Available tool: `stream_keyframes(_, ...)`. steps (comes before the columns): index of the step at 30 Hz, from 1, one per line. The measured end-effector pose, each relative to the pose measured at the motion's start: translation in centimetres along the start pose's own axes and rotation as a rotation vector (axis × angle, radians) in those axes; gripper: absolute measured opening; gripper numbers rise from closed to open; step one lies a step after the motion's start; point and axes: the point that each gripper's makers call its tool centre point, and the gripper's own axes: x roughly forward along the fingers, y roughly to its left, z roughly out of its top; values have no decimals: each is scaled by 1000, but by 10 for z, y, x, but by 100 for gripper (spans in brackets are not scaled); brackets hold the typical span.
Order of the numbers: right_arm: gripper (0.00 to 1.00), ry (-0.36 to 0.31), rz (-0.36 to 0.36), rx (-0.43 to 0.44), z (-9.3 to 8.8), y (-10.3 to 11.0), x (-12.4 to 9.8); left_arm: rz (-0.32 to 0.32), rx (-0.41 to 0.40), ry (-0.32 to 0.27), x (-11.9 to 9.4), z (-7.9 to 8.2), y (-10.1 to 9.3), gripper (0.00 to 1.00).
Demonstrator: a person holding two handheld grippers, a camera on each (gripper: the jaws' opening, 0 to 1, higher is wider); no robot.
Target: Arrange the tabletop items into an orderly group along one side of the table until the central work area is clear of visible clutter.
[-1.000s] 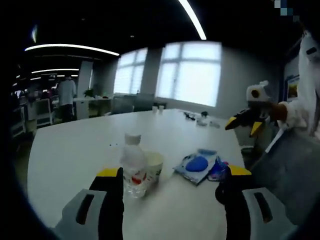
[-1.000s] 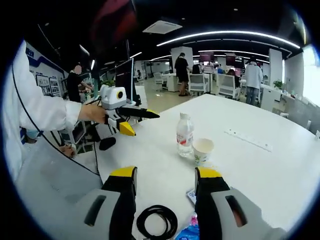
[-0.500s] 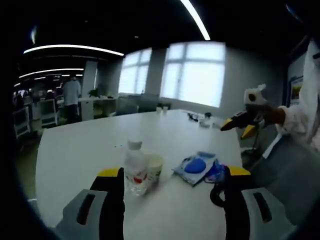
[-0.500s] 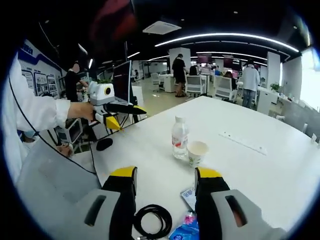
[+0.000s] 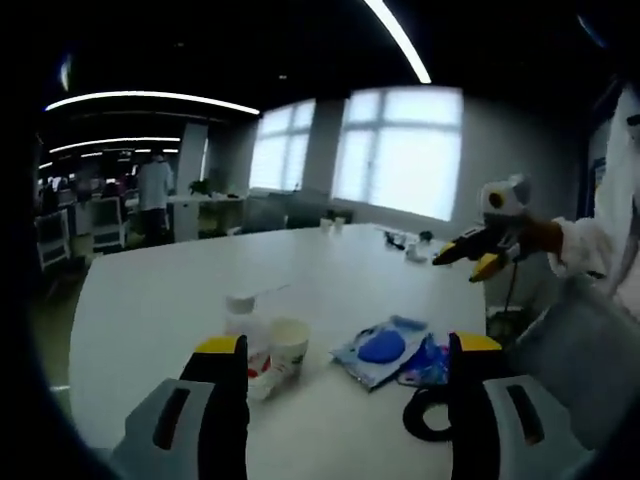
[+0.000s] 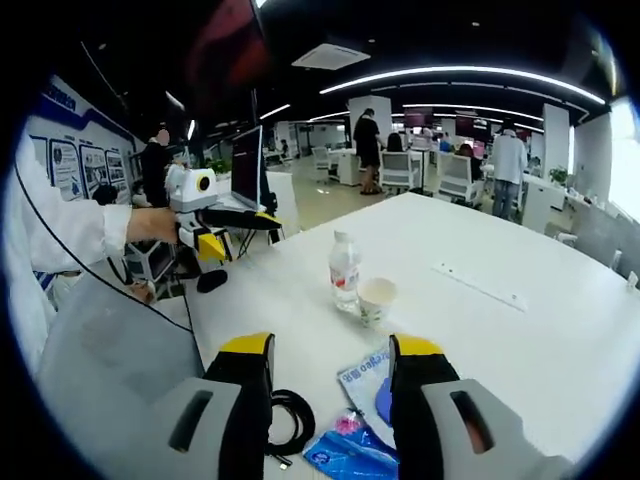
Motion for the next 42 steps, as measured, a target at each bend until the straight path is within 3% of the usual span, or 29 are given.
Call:
stream_keyframes(11,43,-11,60,15,-9,-33,-10,101,-59,-10,18,9,-9,77)
stream_keyframes(24,42,-5,85,69,-29,-73,-17,130,-83,12,50,10,-21,76)
stream_keyframes(34,42,-2,127,69,-36,-83,-20,145,-100,14,78,7,-30,76)
stream_keyframes(42,42,8,131,89,-45,-93,-24,148,-108,35,87,-2,-28,76)
